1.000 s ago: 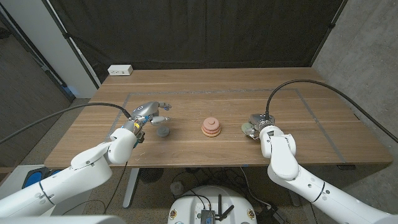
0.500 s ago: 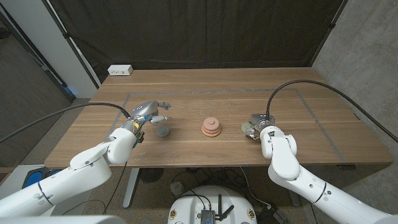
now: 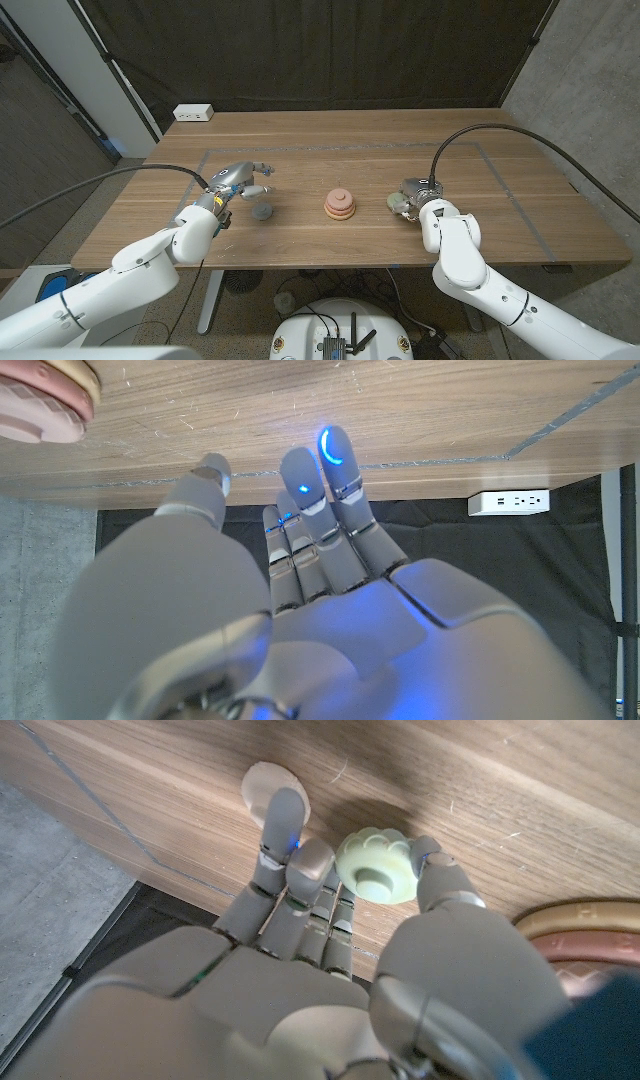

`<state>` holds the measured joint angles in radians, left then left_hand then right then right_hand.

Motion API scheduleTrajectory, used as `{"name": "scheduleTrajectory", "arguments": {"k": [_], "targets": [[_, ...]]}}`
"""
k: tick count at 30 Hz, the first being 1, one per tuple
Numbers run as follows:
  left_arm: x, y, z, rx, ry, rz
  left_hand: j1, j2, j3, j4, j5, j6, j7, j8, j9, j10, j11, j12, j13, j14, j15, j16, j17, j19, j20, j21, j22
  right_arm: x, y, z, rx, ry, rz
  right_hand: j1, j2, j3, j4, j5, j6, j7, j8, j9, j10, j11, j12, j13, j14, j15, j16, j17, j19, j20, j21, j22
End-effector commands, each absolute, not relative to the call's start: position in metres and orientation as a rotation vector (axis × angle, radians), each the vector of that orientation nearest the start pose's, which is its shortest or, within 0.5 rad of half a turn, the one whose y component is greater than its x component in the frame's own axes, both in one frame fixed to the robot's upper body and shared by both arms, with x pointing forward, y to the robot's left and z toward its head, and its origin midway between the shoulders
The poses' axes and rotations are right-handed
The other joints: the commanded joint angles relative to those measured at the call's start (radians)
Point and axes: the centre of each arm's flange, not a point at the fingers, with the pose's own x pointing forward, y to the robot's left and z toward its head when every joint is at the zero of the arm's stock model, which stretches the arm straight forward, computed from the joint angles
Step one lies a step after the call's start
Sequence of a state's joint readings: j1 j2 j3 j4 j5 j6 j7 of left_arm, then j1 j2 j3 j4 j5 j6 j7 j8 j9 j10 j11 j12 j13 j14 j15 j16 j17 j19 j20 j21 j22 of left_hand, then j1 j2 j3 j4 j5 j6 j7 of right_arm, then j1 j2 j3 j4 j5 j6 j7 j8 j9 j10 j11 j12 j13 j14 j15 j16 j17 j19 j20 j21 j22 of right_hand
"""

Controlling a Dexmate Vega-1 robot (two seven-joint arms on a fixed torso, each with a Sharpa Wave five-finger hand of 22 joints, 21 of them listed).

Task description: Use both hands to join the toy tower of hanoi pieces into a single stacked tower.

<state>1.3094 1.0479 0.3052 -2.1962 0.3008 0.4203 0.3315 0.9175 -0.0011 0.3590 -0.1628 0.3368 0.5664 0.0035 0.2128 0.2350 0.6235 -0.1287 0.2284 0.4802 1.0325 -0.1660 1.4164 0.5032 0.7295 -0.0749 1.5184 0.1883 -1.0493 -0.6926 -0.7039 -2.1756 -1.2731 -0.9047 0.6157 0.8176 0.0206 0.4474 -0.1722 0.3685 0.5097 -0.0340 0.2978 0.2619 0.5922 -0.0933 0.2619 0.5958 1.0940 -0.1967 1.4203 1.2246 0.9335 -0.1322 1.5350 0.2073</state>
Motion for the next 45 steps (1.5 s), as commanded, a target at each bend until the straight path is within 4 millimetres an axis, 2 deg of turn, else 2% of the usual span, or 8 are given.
{"name": "scheduleTrajectory", "arguments": {"k": [1, 30, 45], "targets": [[0.492, 0.276, -0.042, 1.22, -0.573, 0.172, 0.0, 0.006, 0.003, -0.001, 0.006, 0.007, 0.0, 0.001, 0.002, 0.013, -0.003, -0.006, 0.002, 0.004, -0.054, 0.005, 0.004, 0.009, -0.13, -0.001, 0.002, 0.504, -0.186, -0.067, -1.582, -0.085, -0.133, 0.032, 0.045, 0.026, 0.011, 0.011, 0.064, -0.053, 0.005, 0.002, 0.071, -0.055, 0.001, 0.006, 0.01, -0.021, 0.007, 0.005, 0.008, -0.084, 0.007, 0.004], [0.488, 0.276, -0.042, 1.219, -0.573, 0.186, 0.001, 0.002, 0.01, -0.002, 0.008, 0.017, -0.006, 0.002, 0.004, 0.023, -0.005, -0.01, 0.001, 0.001, -0.054, 0.005, 0.002, 0.005, -0.13, -0.001, 0.002, 0.486, -0.181, -0.047, -1.6, -0.16, -0.118, 0.023, 0.044, 0.04, 0.012, 0.022, 0.078, -0.049, 0.006, -0.001, 0.085, -0.056, -0.009, 0.014, 0.015, -0.021, 0.025, 0.004, 0.012, -0.084, 0.003, 0.001], [0.489, 0.276, -0.043, 1.208, -0.579, 0.189, 0.001, 0.003, 0.011, -0.001, 0.008, 0.016, -0.006, 0.001, 0.004, 0.024, -0.003, -0.01, 0.003, 0.0, -0.054, 0.004, 0.0, 0.005, -0.13, -0.001, 0.003, 0.48, -0.175, -0.045, -1.603, -0.212, -0.095, 0.017, 0.045, 0.047, 0.013, 0.027, 0.084, -0.053, 0.006, -0.003, 0.093, -0.058, -0.014, 0.018, 0.015, -0.021, 0.034, 0.004, 0.017, -0.084, 0.004, 0.003]]}}
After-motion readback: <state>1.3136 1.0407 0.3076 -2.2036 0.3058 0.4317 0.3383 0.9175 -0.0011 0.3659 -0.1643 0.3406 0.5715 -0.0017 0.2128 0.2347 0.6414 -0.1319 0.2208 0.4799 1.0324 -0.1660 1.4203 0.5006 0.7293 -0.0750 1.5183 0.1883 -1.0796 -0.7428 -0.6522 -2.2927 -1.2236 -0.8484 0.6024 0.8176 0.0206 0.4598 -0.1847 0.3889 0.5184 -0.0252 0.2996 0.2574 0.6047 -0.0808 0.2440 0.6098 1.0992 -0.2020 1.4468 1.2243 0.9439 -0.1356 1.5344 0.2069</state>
